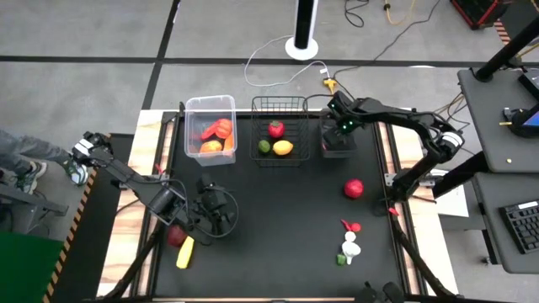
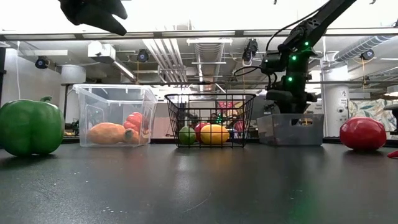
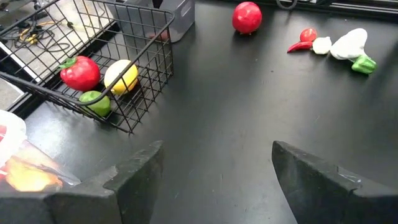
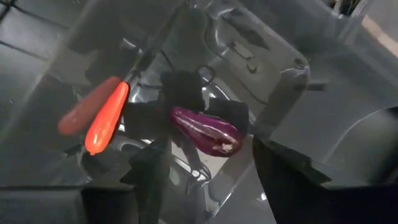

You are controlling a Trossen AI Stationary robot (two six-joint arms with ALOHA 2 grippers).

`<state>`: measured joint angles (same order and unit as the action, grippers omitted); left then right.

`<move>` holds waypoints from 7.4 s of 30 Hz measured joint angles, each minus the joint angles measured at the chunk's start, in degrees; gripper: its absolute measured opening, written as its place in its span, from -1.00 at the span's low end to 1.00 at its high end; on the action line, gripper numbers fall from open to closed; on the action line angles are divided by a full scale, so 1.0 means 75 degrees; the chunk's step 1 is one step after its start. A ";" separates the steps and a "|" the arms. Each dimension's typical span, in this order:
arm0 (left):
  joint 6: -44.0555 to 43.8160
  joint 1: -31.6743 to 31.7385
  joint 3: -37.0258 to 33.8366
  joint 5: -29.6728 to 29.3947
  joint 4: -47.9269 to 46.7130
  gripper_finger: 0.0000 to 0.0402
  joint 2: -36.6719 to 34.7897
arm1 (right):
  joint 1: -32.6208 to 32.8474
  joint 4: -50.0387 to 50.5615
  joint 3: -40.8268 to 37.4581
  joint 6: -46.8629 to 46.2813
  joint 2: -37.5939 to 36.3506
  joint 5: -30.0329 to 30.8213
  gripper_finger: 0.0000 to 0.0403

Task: Sort produce into baskets
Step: Put the large green bell pepper into the transparent basket, then put the tomato into the wire basket

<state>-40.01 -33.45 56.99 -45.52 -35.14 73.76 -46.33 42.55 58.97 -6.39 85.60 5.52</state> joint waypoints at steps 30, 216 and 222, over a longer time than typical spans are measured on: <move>-0.0236 0.0000 0.0000 0.0551 0.0003 0.39 -0.0003 | 0.2906 0.2146 0.1491 -0.1749 -0.2147 0.0057 0.18; 0.9288 1.0710 0.3984 0.6745 -0.6437 -0.46 0.2881 | 0.5744 0.1058 0.1065 -0.2667 -0.2288 0.0875 0.17; 0.8195 1.0708 0.4303 0.6356 -0.6520 -0.37 0.2713 | 0.5747 0.1055 0.1063 -0.2667 -0.2288 0.0874 0.17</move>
<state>21.45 46.86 89.26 2.15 -84.03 94.10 -3.22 50.46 66.94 -26.39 68.45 12.08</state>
